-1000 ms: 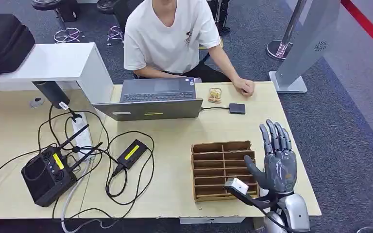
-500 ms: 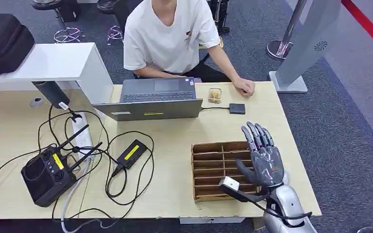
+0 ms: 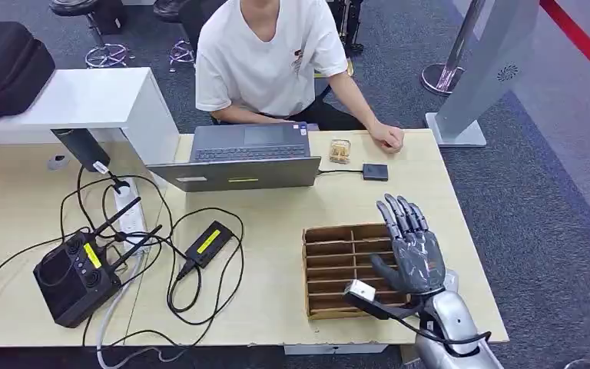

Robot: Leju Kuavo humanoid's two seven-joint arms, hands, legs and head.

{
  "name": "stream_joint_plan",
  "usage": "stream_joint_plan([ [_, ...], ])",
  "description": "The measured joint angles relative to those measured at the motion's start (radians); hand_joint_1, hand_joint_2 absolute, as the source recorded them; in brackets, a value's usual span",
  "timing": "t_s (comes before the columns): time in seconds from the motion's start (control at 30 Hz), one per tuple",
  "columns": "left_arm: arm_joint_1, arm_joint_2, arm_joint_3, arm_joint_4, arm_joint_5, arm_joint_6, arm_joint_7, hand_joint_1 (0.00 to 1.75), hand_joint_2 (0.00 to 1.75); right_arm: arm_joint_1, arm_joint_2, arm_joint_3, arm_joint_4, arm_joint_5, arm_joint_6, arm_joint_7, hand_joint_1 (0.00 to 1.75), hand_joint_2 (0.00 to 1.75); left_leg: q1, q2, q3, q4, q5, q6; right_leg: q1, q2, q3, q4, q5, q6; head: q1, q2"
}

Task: Pass the card to the sensor for recognition and then transmit it.

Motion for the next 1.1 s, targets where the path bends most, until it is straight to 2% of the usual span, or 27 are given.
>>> stream_joint_plan([
  [0.3, 0.000, 0.000, 0.000, 0.000, 0.003, -0.007, 0.000, 0.00, 1.75, -0.021, 0.000, 0.015, 0.011, -0.002, 0.002, 0.005, 0.00, 1.75, 0.000, 0.000, 0.000, 0.000, 0.000, 0.000, 0.000, 0.000, 0.000, 0.000, 0.000, 0.000, 0.000, 0.000],
  [0.6, 0.001, -0.006, 0.001, -0.022, 0.008, -0.023, 0.000, 0.00, 1.75, -0.046, 0.000, 0.032, 0.019, 0.006, -0.045, 0.047, 0.00, 1.75, 0.000, 0.000, 0.000, 0.000, 0.000, 0.000, 0.000, 0.000, 0.000, 0.000, 0.000, 0.000, 0.000, 0.000],
  [1.1, 0.002, -0.019, 0.003, -0.049, 0.008, -0.031, 0.000, 0.00, 1.75, -0.046, 0.000, 0.019, 0.010, 0.010, -0.046, 0.043, 0.00, 1.75, 0.000, 0.000, 0.000, 0.000, 0.000, 0.000, 0.000, 0.000, 0.000, 0.000, 0.000, 0.000, 0.000, 0.000],
])
